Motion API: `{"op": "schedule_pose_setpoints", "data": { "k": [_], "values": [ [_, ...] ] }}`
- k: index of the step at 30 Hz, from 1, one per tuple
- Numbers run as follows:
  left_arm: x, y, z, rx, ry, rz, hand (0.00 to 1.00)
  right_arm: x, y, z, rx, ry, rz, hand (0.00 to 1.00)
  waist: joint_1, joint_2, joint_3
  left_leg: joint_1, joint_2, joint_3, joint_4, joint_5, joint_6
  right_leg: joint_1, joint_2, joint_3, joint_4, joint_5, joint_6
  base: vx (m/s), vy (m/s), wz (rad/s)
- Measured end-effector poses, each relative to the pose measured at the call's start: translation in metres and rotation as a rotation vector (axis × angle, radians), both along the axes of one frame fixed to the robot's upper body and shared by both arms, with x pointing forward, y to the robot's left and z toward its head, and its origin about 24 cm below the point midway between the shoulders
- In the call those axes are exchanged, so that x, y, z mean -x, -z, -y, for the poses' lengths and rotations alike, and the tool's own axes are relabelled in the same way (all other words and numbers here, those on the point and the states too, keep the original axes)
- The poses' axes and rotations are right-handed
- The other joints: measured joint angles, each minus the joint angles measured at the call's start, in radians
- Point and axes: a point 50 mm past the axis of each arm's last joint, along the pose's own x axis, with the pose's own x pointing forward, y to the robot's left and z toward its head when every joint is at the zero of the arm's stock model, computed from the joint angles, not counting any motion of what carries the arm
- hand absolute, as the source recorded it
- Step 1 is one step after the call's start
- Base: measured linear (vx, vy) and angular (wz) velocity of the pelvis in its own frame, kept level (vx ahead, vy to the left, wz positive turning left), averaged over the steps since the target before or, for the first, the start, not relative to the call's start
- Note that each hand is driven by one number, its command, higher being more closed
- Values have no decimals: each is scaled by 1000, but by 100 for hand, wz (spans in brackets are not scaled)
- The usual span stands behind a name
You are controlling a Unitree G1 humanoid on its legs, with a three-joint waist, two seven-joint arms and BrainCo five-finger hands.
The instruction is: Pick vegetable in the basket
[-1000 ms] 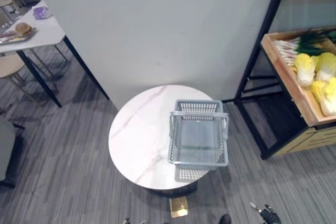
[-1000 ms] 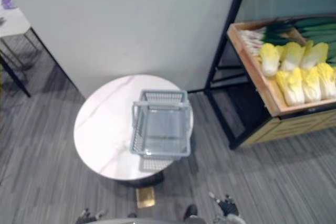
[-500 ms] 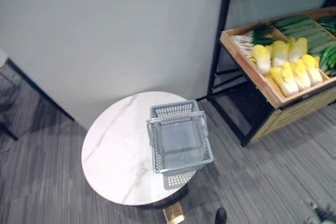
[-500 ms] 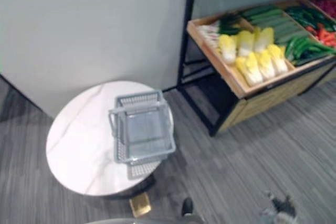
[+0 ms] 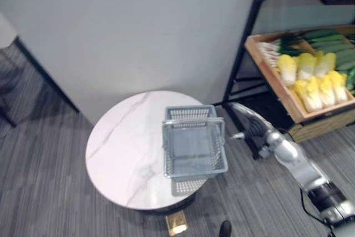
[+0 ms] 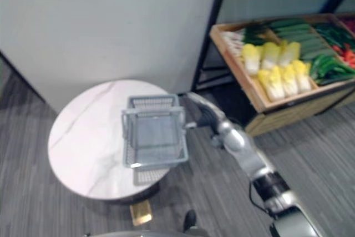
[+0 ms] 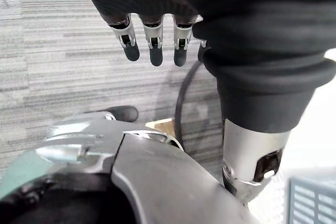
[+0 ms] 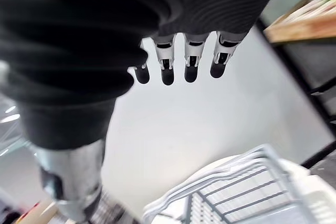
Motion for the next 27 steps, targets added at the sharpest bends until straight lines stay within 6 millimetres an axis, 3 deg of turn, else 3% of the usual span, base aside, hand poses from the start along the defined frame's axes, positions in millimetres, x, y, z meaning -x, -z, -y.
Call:
{"op": "schedule_pose_setpoints", "data": {
  "k": [5, 9, 12, 14, 21, 27],
  "values": [
    [-5, -2, -5, -18, -41, 21, 0, -28, -47, -57, 146, -178, 152, 0, 72, -46, 25, -30, 0, -46, -2, 21, 1, 0, 1, -42, -5, 1, -1, -7, -26, 29],
    [-6, -3, -9, -40, -60, 27, 0, -36, -57, -83, 186, -222, 184, 0, 98, -70, 39, -50, 0, -69, 12, 23, 1, 0, 0, -53, -8, 1, -1, 8, -8, 21],
    [-10, -4, -11, -48, -76, 37, 0, -44, -49, -93, 248, -215, 156, 0, 121, -83, 59, -70, 0, -94, 18, 27, 1, -1, -3, -76, -9, 1, -1, -10, -11, 22],
    [-14, -4, -11, -50, -78, 40, 0, -52, -43, -94, 259, -184, 114, 0, 134, -88, 79, -87, -1, -109, 21, 31, 2, -3, -5, -85, -9, 0, -1, -34, -10, 23],
    [-35, -7, -11, -48, -66, 85, 0, -78, -19, -66, 431, 4, 15, 0, 175, -90, 144, -135, -2, -152, 22, 57, -1, -33, -8, -112, -1, 0, -1, -5, -11, 17],
    [-50, -10, -10, -60, -24, 124, 0, -93, -43, -49, 379, 146, 73, 0, 175, -83, 194, -172, -2, -172, 21, 72, 1, -61, -9, -125, 4, 0, -2, -12, -3, 9]
  ]
}}
